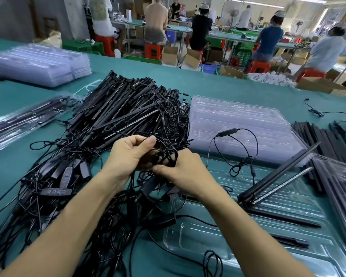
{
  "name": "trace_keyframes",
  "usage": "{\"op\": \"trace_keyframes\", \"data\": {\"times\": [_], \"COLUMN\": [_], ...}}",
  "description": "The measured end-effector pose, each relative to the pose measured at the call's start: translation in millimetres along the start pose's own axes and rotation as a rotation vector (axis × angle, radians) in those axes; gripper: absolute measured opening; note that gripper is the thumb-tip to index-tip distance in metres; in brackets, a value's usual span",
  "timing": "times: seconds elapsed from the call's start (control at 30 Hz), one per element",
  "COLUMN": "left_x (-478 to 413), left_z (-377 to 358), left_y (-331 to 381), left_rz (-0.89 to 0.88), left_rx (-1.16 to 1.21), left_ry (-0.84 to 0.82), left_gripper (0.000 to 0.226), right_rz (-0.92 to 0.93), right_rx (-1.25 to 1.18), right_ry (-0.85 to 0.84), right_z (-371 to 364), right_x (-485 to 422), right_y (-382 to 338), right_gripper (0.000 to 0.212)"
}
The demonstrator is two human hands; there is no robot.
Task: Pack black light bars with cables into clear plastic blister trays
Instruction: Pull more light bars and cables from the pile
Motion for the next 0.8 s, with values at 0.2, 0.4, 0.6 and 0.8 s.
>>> {"op": "trace_keyframes", "data": {"times": [0.2,0.4,0.6,0.8], "left_x": [-3.2,-8.9,-9.3,-1.0], "left_z": [6.7,11.5,2.3,4.3], "left_y": [1.1,-7.6,-8.9,-2.2], "left_rz": [0.015,-0.046,-0.154,-0.201], "left_rx": [0.024,-0.181,-0.271,-0.228], "left_ry": [-0.004,-0.073,-0.088,-0.087], "left_gripper": [0.021,0.034,0.036,0.044], "right_rz": [0.031,-0.168,-0.199,-0.095], "right_rx": [-0.656,-1.041,-0.918,-0.561], "right_ry": [-0.045,-0.249,-0.324,-0.303], "right_z": [7.2,15.3,29.6,49.7], "right_x": [2.3,5.4,6.7,-0.8], "right_y": [8.0,7.2,9.7,20.4], "right_gripper": [0.024,0.025,0.034,0.030]}}
Point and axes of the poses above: each hand's wrist, its own x-axis away from the middle knuckle, its own z-axis out of the back of the hand, y = z × x, the point moved 1 cm from there along -x, towards the middle knuckle, and after that the axes turned 12 degrees about y, right-handed, at the moved point
